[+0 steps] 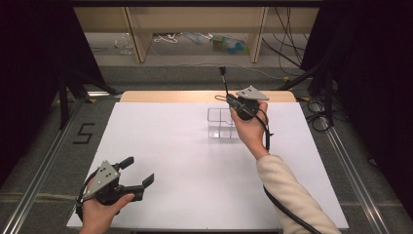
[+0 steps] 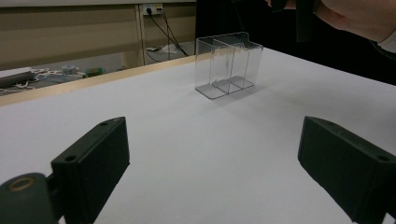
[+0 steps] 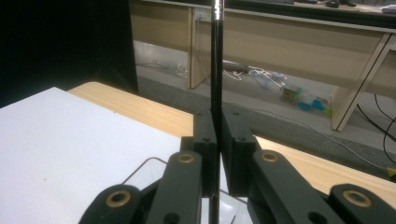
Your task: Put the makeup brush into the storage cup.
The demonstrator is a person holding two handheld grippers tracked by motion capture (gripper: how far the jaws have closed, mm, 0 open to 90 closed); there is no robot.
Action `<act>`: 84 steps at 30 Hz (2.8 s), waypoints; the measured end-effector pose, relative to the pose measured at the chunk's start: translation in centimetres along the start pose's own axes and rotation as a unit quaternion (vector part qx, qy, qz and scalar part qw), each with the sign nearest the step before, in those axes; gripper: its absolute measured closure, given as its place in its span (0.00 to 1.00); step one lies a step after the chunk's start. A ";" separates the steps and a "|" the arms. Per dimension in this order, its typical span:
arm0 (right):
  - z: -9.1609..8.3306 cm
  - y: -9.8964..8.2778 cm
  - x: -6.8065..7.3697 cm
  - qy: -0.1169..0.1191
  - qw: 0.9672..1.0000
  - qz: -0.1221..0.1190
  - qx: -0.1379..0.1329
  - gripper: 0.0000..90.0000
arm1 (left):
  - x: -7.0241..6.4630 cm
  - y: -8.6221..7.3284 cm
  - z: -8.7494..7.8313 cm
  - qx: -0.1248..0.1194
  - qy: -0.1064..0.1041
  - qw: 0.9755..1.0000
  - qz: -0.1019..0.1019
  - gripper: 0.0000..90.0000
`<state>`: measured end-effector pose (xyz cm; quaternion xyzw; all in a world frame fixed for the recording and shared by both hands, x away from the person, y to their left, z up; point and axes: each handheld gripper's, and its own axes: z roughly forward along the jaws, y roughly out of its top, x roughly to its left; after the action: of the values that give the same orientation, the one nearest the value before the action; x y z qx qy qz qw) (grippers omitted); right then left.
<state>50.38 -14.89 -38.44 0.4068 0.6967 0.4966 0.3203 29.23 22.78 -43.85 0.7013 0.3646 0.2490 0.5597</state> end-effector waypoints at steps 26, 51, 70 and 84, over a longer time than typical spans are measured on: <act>0.3 -0.3 0.1 0.001 1.000 -0.002 0.004 0.95 | 0.0 0.0 0.0 -0.001 0.000 1.000 0.000 0.10; 0.4 -0.4 0.2 0.000 1.000 -0.010 0.005 0.95 | -0.1 0.0 0.0 -0.001 -0.001 1.000 -0.001 0.10; 0.7 -0.8 0.3 0.004 1.000 -0.008 0.006 0.95 | 0.0 0.0 0.1 0.000 -0.004 1.000 0.002 0.10; 1.0 -1.0 0.2 0.007 1.000 -0.008 0.012 0.95 | -0.1 0.0 0.1 0.002 -0.004 1.000 0.000 0.10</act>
<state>50.83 -14.45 -39.71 0.4017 0.7079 0.4887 0.3141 29.29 22.66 -43.92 0.7033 0.3628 0.2453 0.5600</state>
